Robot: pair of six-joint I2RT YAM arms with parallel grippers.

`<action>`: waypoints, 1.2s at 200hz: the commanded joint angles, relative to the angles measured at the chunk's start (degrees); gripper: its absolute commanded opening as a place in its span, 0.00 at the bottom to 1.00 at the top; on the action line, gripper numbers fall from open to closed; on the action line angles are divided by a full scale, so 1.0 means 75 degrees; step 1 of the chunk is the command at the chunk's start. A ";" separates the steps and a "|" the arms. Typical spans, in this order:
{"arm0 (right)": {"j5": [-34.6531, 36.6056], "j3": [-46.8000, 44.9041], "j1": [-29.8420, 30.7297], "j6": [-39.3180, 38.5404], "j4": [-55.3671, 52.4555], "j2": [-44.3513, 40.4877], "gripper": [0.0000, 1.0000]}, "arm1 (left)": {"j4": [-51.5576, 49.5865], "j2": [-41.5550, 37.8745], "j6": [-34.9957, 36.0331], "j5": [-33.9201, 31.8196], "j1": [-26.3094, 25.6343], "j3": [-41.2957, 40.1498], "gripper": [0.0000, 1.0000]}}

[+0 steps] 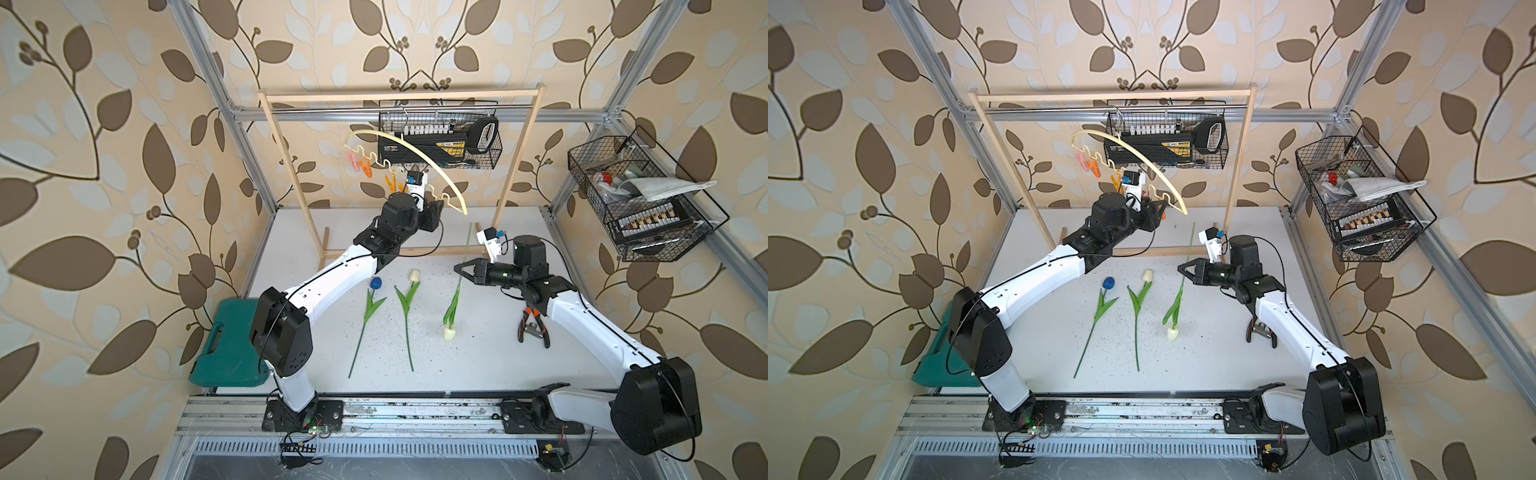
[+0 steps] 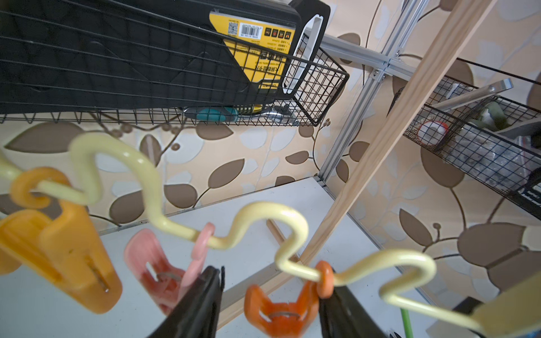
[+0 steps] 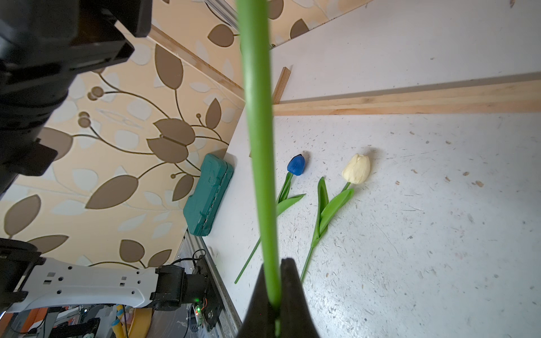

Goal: Dry the flowers on a clothes hanger
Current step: Open the clamp at the hanger.

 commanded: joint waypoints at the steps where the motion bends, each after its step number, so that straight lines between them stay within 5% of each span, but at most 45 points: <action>1: -0.0159 -0.0074 0.0019 0.0043 0.0106 -0.0139 0.00 | 0.0445 -0.0025 -0.0086 0.0109 0.0090 0.0225 0.59; 167: -0.0124 -0.0083 0.0017 0.0055 0.0094 -0.0144 0.00 | 0.0750 0.0122 -0.0544 0.0286 0.0079 -0.0063 0.67; 240: -0.0112 -0.0072 0.0011 0.0055 0.0080 -0.0139 0.00 | 0.0763 0.0152 -0.0485 0.0215 0.0079 -0.0064 0.57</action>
